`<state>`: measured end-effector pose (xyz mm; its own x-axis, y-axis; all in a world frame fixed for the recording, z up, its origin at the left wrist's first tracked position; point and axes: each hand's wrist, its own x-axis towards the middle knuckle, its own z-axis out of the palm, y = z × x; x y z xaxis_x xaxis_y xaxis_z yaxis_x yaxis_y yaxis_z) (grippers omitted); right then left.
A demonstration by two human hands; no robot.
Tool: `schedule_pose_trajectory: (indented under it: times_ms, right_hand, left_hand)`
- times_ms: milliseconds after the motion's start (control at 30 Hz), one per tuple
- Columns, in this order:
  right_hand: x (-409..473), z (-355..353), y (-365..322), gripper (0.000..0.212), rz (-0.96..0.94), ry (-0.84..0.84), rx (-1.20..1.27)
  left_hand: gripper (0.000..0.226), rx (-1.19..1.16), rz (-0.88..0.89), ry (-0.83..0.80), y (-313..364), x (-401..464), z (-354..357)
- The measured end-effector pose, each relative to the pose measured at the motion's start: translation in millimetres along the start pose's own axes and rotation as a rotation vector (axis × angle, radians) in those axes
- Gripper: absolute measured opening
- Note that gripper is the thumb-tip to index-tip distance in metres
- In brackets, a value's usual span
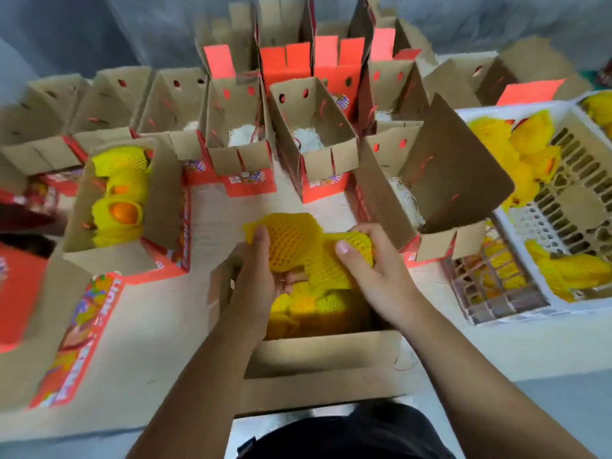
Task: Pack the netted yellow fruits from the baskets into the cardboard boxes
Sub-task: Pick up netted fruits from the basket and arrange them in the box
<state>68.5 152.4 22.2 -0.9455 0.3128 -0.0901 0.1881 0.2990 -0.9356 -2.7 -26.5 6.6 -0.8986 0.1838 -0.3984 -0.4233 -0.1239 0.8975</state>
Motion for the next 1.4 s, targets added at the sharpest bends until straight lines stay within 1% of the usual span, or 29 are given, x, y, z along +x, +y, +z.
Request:
schedule_pose_trajectory:
  times_ms: [67,133,200,233,267,333,367,400,467,533,567,633,700,733,800,833,867,900,933,967,1000,1033,1067,1100,1133,1267,1333,1400]
  right_hand:
    - [0.0,18.6,10.4,0.047,0.125,-0.277,0.024]
    - [2.3,28.8,21.5,0.051,0.254,-0.551,-0.066]
    - [9.5,32.7,31.8,0.060,0.303,-0.763,-0.374]
    - [14.7,34.5,37.0,0.062,0.300,-0.827,-0.551]
    - [19.9,37.9,42.8,0.060,0.293,-0.860,-0.679]
    - [27.9,48.9,51.7,0.049,0.291,-0.879,-0.790]
    - [29.7,56.3,56.2,0.048,0.299,-0.890,-0.820]
    - [30.1,63.8,60.9,0.053,0.296,-0.905,-0.858]
    - [30.4,80.3,72.4,0.075,0.255,-0.917,-1.011]
    - [35.3,90.0,73.1,0.093,0.180,-0.901,-1.197]
    - [39.7,89.5,69.5,0.096,0.161,-0.896,-1.230]
    - [49.3,77.1,61.9,0.097,0.216,-0.879,-1.146]
    - [53.8,58.1,55.9,0.091,0.302,-0.825,-1.069]
    - [53.4,51.4,53.2,0.082,0.315,-0.843,-1.085]
    - [52.3,45.0,50.2,0.056,0.389,-0.968,-1.113]
    - [53.1,43.8,50.0,0.047,0.441,-1.024,-1.112]
    - [54.0,44.1,51.0,0.040,0.470,-1.040,-1.111]
    - [54.2,45.0,52.2,0.034,0.461,-1.008,-1.117]
    - [52.4,46.4,54.9,0.034,0.430,-0.953,-1.136]
    - [48.9,49.5,59.3,0.042,0.395,-0.894,-1.151]
    - [42.8,53.8,64.9,0.060,0.380,-0.839,-1.160]
    - [37.1,58.9,72.6,0.077,0.404,-0.798,-1.174]
    - [31.0,63.5,78.3,0.088,0.446,-0.774,-1.192]
    - [26.9,66.8,83.8,0.092,0.474,-0.768,-1.204]
    - [26.4,68.3,86.4,0.092,0.480,-0.767,-1.206]
    - [33.3,65.5,71.4,0.079,0.405,-0.713,-1.210]
    - [32.0,61.2,61.4,0.080,0.384,-0.671,-1.260]
    - [32.0,53.9,51.7,0.074,0.292,-0.654,-1.335]
  left_hand:
    - [0.060,0.038,-0.093,0.130,-7.9,10.4,-25.3]
    - [0.062,0.078,-0.156,0.185,-15.7,16.0,-37.8]
    - [0.062,0.081,-0.156,0.207,-22.6,15.2,-42.7]
    - [0.056,0.090,-0.147,0.226,-26.4,14.2,-44.5]
    - [0.049,0.107,-0.146,0.236,-28.4,12.5,-45.3]
    - [0.040,0.131,-0.156,0.199,-30.5,9.7,-45.1]
    - [0.039,0.139,-0.162,0.169,-32.5,9.5,-45.9]
    - [0.039,0.138,-0.160,0.152,-32.4,8.9,-45.0]
    - [0.041,0.119,-0.139,0.141,-34.4,10.0,-44.9]
    - [0.063,0.110,-0.112,0.126,-35.5,11.3,-44.8]
    - [0.076,0.119,-0.104,0.117,-37.2,12.4,-45.3]
    - [0.093,0.132,-0.078,0.097,-40.3,14.1,-46.5]
    - [0.098,0.157,-0.063,0.073,-42.4,15.4,-47.4]
    - [0.098,0.171,-0.059,0.068,-44.6,16.4,-47.8]
    - [0.095,0.203,-0.050,0.054,-49.0,16.6,-48.3]
    - [0.092,0.222,-0.049,0.040,-50.4,16.5,-47.6]
    - [0.087,0.245,-0.056,0.019,-51.6,16.4,-47.3]
    - [0.078,0.275,-0.062,-0.004,-53.5,16.9,-47.2]
    - [0.066,0.312,-0.065,-0.022,-55.6,17.7,-46.8]
    - [0.058,0.349,-0.064,-0.036,-58.3,18.9,-46.6]
    - [0.054,0.379,-0.062,-0.051,-61.2,19.9,-46.8]
    - [0.053,0.399,-0.057,-0.059,-63.7,21.1,-46.4]
    - [0.053,0.413,-0.051,-0.062,-65.8,21.9,-45.9]
    - [0.053,0.427,-0.042,-0.063,-67.7,22.5,-45.2]
    - [0.054,0.438,-0.028,-0.062,-69.2,22.7,-44.3]
    - [0.058,0.511,0.059,-0.058,-69.8,19.8,-43.1]
    - [0.057,0.526,0.072,-0.055,-68.1,17.8,-43.1]
    - [0.056,0.532,0.075,-0.050,-66.8,16.6,-42.9]
